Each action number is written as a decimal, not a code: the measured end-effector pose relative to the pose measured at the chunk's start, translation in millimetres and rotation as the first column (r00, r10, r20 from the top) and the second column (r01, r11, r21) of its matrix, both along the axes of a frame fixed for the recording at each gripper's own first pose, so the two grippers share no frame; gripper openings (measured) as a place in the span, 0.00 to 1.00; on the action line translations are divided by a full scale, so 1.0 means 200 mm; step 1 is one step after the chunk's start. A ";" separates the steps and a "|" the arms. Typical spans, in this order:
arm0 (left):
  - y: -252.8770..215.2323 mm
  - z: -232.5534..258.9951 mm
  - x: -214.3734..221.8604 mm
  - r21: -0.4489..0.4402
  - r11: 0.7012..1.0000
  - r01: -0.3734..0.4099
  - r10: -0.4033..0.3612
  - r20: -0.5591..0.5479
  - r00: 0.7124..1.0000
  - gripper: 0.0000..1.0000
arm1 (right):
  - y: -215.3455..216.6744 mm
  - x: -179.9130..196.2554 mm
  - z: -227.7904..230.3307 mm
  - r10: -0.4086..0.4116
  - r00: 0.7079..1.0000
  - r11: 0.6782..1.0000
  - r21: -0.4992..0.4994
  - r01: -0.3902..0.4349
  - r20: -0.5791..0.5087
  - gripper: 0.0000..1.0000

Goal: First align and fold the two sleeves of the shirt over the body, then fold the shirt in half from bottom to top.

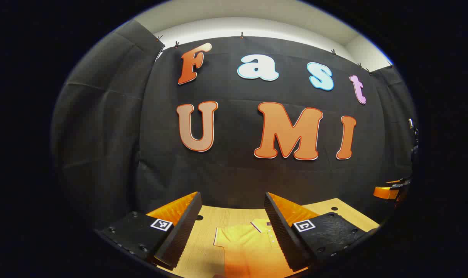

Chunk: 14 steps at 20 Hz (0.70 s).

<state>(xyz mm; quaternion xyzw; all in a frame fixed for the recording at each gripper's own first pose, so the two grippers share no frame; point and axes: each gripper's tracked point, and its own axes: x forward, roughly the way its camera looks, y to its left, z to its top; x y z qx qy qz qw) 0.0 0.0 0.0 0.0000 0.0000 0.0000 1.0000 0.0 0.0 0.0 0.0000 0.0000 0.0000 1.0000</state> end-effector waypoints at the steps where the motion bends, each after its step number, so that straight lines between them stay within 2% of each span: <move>1: 0.01 0.00 0.00 0.001 1.000 -0.003 0.003 0.001 1.000 0.98 | 0.00 0.01 0.00 0.002 1.000 1.000 -0.001 -0.002 -0.001 0.98; 6: 0.04 0.00 0.02 0.008 1.000 -0.022 0.022 0.000 1.000 0.98 | 0.02 0.03 -0.01 0.008 1.000 1.000 -0.013 -0.008 -0.006 0.98; 14: -0.01 0.02 0.04 0.023 1.000 -0.005 0.005 0.011 1.000 0.98 | 0.01 0.04 0.01 0.003 1.000 1.000 -0.019 -0.003 -0.004 0.98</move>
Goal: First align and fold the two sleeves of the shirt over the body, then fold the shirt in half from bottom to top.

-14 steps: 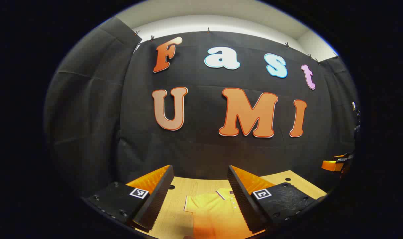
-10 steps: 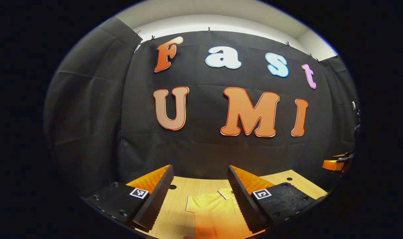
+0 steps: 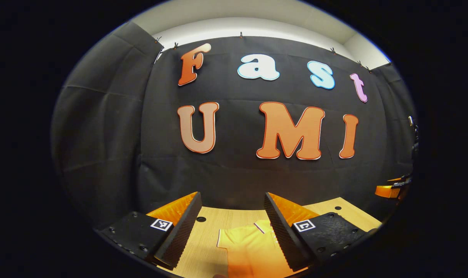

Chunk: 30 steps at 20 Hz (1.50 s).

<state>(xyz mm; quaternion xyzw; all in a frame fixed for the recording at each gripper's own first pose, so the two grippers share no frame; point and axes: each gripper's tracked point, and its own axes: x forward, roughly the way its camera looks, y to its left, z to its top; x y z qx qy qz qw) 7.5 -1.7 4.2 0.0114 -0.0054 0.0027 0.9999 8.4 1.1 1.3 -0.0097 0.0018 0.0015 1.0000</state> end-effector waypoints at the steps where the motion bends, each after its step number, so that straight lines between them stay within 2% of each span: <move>1: -0.01 -0.01 0.01 0.002 1.000 0.003 -0.003 -0.001 1.000 0.98 | 0.00 0.00 0.00 -0.001 1.000 1.000 0.001 0.001 -0.001 0.98; 14: 0.02 -0.04 0.05 -0.023 1.000 0.004 -0.004 -0.020 1.000 0.98 | 0.02 0.08 -0.06 0.009 0.999 0.999 0.032 -0.007 -0.045 0.98; 16: 0.03 -0.07 0.06 -0.029 1.000 0.001 -0.002 -0.029 1.000 0.98 | 0.00 0.15 -0.10 -0.002 0.996 1.000 0.022 0.004 -0.085 0.97; 18: 0.05 -0.10 0.07 -0.032 1.000 0.000 -0.002 -0.042 0.999 0.98 | 0.00 0.26 -0.18 0.006 0.984 1.000 0.026 -0.001 -0.179 0.98; 21: 0.05 -0.17 0.09 -0.029 1.000 0.006 -0.007 -0.065 0.998 0.98 | 0.03 0.45 -0.35 0.071 0.939 0.993 0.110 -0.036 -0.336 0.98; 23: 0.07 -0.19 0.10 -0.019 1.000 0.002 -0.004 -0.073 0.997 0.98 | 0.01 0.59 -0.44 0.077 0.908 0.988 0.152 -0.015 -0.413 0.98; 24: 0.08 -0.20 0.11 -0.020 1.000 0.001 -0.003 -0.077 0.997 0.98 | 0.02 0.68 -0.50 0.094 0.882 0.983 0.181 -0.010 -0.461 0.98; 25: 0.09 -0.22 0.13 -0.025 1.000 0.002 -0.004 -0.084 0.996 0.98 | 0.04 0.76 -0.59 0.130 0.850 0.975 0.221 -0.016 -0.511 0.98; 27: 0.09 -0.27 0.15 -0.041 0.999 0.011 -0.015 -0.109 0.994 0.98 | 0.03 0.95 -0.80 0.173 0.760 0.965 0.263 -0.003 -0.627 0.98; 29: 0.11 -0.32 0.19 -0.044 0.999 0.005 -0.011 -0.136 0.991 0.98 | -0.04 1.10 -1.05 0.150 0.653 0.958 0.273 0.091 -0.743 0.98; 30: 0.13 -0.34 0.20 -0.035 0.999 -0.005 0.000 -0.147 0.989 0.98 | -0.06 1.16 -1.14 0.128 0.611 0.952 0.270 0.145 -0.781 0.98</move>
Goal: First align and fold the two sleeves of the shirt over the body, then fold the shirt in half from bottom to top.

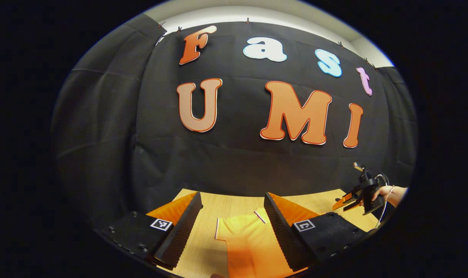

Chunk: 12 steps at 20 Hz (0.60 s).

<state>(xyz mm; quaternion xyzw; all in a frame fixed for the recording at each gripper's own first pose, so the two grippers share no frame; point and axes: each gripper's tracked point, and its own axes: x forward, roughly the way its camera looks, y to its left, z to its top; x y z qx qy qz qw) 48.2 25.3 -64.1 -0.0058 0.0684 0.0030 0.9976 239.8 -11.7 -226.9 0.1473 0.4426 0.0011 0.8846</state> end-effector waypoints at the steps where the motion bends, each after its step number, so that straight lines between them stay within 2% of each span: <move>1: 0.02 -0.02 0.01 0.014 1.000 -0.008 0.008 -0.015 1.000 0.98 | -0.01 0.05 -0.08 -0.035 0.998 0.999 0.007 0.035 -0.049 0.97; 5: 0.07 -0.13 0.05 0.027 0.999 -0.024 0.026 -0.076 0.997 0.98 | -0.04 0.17 -0.30 -0.051 0.991 0.998 -0.051 0.045 -0.124 0.96; 7: 0.12 -0.16 0.06 0.045 0.998 -0.045 0.049 -0.088 0.995 0.98 | -0.05 0.21 -0.35 -0.059 0.989 0.995 -0.091 0.047 -0.138 0.94; 12: 0.19 -0.19 0.09 0.088 0.994 -0.071 0.080 -0.103 0.991 0.98 | -0.01 0.23 -0.38 -0.064 0.989 0.993 -0.107 0.049 -0.135 0.89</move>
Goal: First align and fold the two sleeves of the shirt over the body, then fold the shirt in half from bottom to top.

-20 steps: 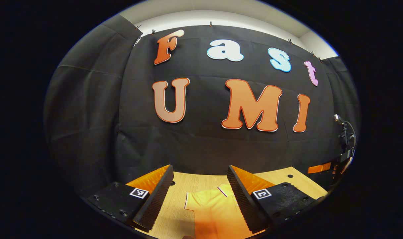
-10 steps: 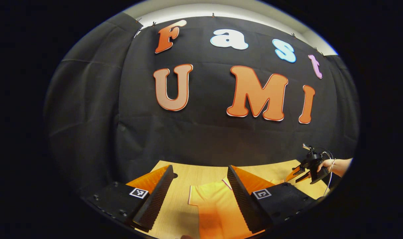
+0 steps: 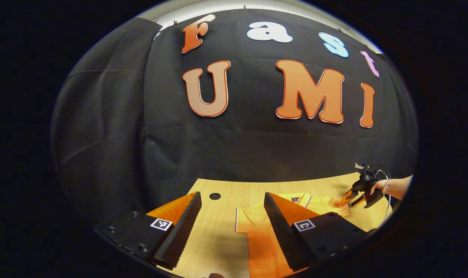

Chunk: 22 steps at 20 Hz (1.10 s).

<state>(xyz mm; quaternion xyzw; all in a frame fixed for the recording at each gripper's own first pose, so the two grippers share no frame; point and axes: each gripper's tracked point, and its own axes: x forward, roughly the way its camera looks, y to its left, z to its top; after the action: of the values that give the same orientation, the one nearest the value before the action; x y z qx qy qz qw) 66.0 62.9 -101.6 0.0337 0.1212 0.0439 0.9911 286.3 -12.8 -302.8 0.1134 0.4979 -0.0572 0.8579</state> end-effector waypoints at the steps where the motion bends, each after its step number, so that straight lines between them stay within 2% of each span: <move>1: 0.01 0.00 0.00 0.004 1.000 -0.003 0.003 0.000 1.000 0.98 | 0.01 0.00 -0.01 0.002 1.000 1.000 0.007 -0.002 -0.008 0.86; 4: 0.01 0.00 0.00 0.005 1.000 -0.008 0.008 0.000 1.000 0.98 | 0.00 0.02 -0.02 -0.008 1.000 0.999 -0.031 0.008 0.008 0.81; 6: 0.02 0.02 0.01 0.014 1.000 -0.017 0.017 0.008 1.000 0.96 | -0.04 0.01 -0.03 -0.030 0.999 0.994 -0.105 0.031 0.016 0.74; 8: 0.05 0.02 0.01 0.014 0.999 -0.034 0.033 0.019 0.999 0.98 | -0.03 -0.01 -0.03 -0.050 0.998 0.988 -0.145 0.053 0.024 0.50; 11: 0.06 -0.02 -0.01 -0.018 0.999 -0.041 0.042 0.008 0.999 0.98 | 0.00 0.00 -0.04 -0.075 0.995 0.982 -0.167 0.084 0.059 0.21; 13: 0.09 -0.04 -0.02 -0.029 0.998 -0.051 0.051 0.000 0.999 0.98 | 0.02 0.01 -0.04 -0.076 0.992 0.984 -0.155 0.091 0.104 0.21; 14: 0.11 -0.04 -0.03 -0.029 0.998 -0.057 0.057 -0.003 0.998 0.98 | 0.03 0.01 -0.02 -0.089 0.991 0.985 -0.137 0.102 0.102 0.01; 17: 0.16 -0.03 -0.06 -0.027 0.997 -0.067 0.067 0.009 0.998 0.98 | 0.03 0.00 -0.01 -0.092 0.990 0.989 -0.104 0.103 0.104 0.00; 22: 0.22 -0.01 -0.10 -0.034 0.997 -0.072 0.072 0.020 0.997 0.98 | 0.06 0.02 0.13 -0.082 0.981 0.994 -0.060 0.094 0.179 0.01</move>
<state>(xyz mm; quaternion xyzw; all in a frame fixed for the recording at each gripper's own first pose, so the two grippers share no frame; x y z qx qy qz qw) 46.1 107.1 -102.8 0.0124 0.1126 0.0780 0.9905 290.4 -0.9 -276.3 0.1105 0.4126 -0.1018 0.8985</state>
